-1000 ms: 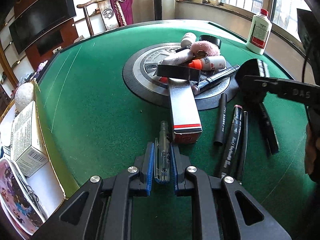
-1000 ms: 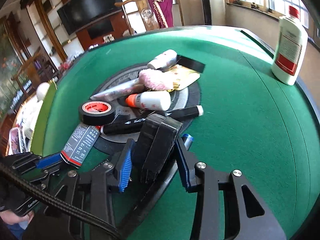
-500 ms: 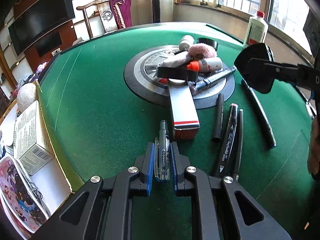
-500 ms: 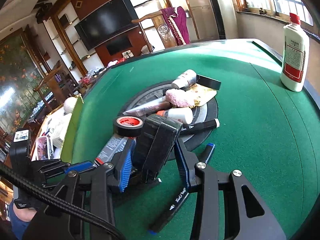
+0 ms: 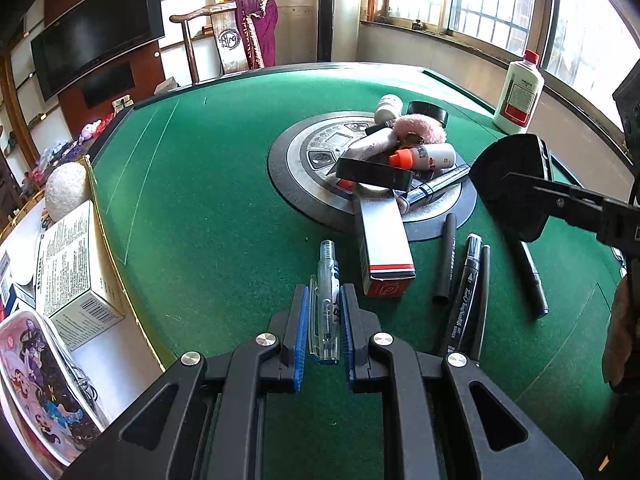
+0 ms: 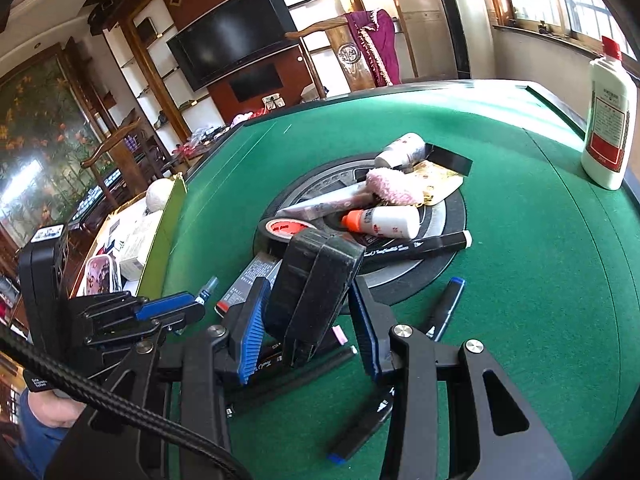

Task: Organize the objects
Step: 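Grasp the black rectangular item with the right gripper while the left holds the pen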

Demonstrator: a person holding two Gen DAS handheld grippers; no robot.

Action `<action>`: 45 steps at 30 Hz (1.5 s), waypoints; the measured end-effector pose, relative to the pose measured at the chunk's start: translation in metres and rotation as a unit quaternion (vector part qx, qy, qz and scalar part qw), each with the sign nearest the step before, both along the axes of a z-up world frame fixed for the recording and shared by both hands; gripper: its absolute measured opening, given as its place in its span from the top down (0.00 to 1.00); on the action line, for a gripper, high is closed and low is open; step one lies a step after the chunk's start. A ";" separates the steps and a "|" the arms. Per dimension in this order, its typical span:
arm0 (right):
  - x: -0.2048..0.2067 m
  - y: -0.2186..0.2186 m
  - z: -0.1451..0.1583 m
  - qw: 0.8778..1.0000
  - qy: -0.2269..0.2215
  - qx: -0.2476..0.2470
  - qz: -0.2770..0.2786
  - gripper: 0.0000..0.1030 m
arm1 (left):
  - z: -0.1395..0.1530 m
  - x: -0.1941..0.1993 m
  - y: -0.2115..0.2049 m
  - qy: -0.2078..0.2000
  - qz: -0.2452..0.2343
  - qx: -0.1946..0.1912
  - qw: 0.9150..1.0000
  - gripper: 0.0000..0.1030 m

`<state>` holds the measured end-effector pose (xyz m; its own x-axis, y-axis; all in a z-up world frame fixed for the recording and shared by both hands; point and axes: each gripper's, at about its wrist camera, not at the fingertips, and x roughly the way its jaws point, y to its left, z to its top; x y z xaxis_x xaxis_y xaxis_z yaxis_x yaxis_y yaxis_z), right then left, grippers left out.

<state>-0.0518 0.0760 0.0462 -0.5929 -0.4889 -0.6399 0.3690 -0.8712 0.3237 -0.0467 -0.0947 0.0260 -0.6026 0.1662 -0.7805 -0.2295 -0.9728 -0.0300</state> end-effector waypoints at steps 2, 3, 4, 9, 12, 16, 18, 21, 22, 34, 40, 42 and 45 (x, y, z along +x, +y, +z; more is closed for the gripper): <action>0.000 -0.002 -0.001 1.000 -0.001 0.003 0.002 0.63 | 0.001 0.000 -0.001 0.001 0.001 0.002 1.000 0.88; 0.000 -0.002 -0.001 1.000 -0.001 0.004 0.003 0.63 | 0.002 0.001 -0.002 0.003 0.002 0.003 1.000 0.88; 0.001 -0.004 -0.002 1.000 0.000 0.005 0.004 0.63 | 0.002 0.001 -0.003 0.004 0.003 0.004 1.000 0.88; 0.005 -0.011 -0.002 1.000 0.004 0.011 0.013 0.63 | 0.008 0.003 -0.004 0.022 0.014 -0.001 1.000 0.88; 0.007 -0.016 -0.003 1.000 0.009 0.019 0.017 0.63 | 0.010 0.003 -0.005 0.027 0.016 -0.005 1.000 0.88; 0.009 -0.021 -0.004 0.999 0.010 0.025 0.022 0.63 | 0.009 0.003 -0.001 0.029 0.014 -0.011 0.999 0.88; 0.009 -0.022 -0.005 0.999 0.010 0.025 0.023 0.63 | 0.011 0.005 -0.001 0.034 0.015 -0.013 0.999 0.88; 0.010 -0.023 -0.006 0.999 0.010 0.027 0.023 0.63 | 0.014 0.007 -0.001 0.043 0.019 -0.018 0.999 0.88; 0.011 -0.024 -0.006 0.999 0.010 0.028 0.024 0.63 | 0.015 0.007 -0.001 0.046 0.019 -0.018 0.999 0.88; 0.023 -0.036 -0.004 0.999 0.017 0.032 0.029 0.62 | 0.023 0.011 0.001 0.069 0.024 -0.023 0.997 0.88; 0.026 -0.039 -0.005 0.999 0.017 0.030 0.029 0.62 | 0.026 0.013 0.002 0.075 0.024 -0.025 0.997 0.88; 0.027 -0.042 -0.005 0.999 0.017 0.029 0.029 0.62 | 0.027 0.013 0.002 0.077 0.025 -0.024 0.996 0.88; 0.029 -0.044 -0.006 0.999 0.016 0.028 0.029 0.62 | 0.029 0.014 0.001 0.081 0.026 -0.022 0.996 0.88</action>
